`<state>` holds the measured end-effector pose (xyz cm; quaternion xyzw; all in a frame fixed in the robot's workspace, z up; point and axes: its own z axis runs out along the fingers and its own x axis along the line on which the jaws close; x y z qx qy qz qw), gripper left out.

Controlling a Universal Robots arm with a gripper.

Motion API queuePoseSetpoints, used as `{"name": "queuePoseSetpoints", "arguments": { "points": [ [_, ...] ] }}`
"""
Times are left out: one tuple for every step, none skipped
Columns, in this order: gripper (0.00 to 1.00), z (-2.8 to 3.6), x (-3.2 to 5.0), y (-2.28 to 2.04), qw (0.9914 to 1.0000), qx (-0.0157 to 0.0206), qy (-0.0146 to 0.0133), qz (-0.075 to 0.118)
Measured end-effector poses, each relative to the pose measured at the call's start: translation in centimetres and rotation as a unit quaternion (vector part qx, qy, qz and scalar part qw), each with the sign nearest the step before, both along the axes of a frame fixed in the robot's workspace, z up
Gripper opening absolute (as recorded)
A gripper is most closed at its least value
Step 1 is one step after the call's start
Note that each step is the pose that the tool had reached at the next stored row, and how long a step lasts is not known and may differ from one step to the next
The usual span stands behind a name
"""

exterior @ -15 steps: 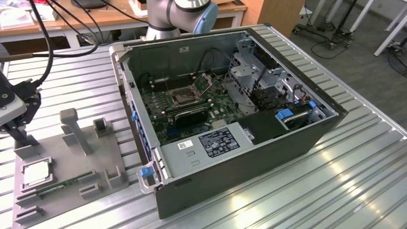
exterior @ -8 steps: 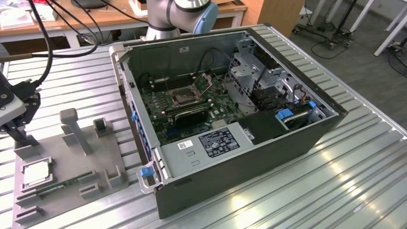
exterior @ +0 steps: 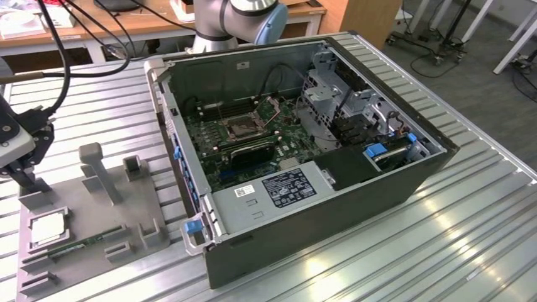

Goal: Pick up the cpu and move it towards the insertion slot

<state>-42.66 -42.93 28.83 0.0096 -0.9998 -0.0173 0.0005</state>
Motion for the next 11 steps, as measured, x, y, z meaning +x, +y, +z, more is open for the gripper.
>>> {"name": "queuePoseSetpoints", "arguments": {
  "points": [
    [0.11, -0.03, 0.00, 0.00, 1.00000, 0.0000, 0.0000, 0.000],
    [0.11, -0.06, 0.00, 0.00, 1.00000, 0.0000, 0.0000, 0.000],
    [0.11, -0.10, 0.00, 0.00, 1.00000, 0.0000, -0.0001, 0.000],
    [0.11, -0.13, 0.00, 0.00, 1.00000, 0.0000, -0.0001, 0.000],
    [0.11, -0.15, 0.00, 0.00, 1.00000, 0.0000, -0.0001, 0.000],
    [0.11, -0.18, 0.00, 0.00, 1.00000, 0.0000, 0.0000, 0.000],
    [0.11, -0.21, 0.00, 0.00, 1.00000, 0.0000, 0.0000, 0.000],
    [0.11, -0.24, 0.00, 0.00, 1.00000, 0.0000, 0.0000, 0.000],
    [0.11, -0.28, 0.00, 0.00, 1.00000, 0.0000, -0.0001, 0.000],
    [0.11, -0.32, 0.00, 0.00, 1.00000, 0.0000, -0.0001, 0.000],
    [0.11, -0.38, 0.00, 0.00, 1.00000, 0.0001, -0.0001, 0.000]
  ]
}}
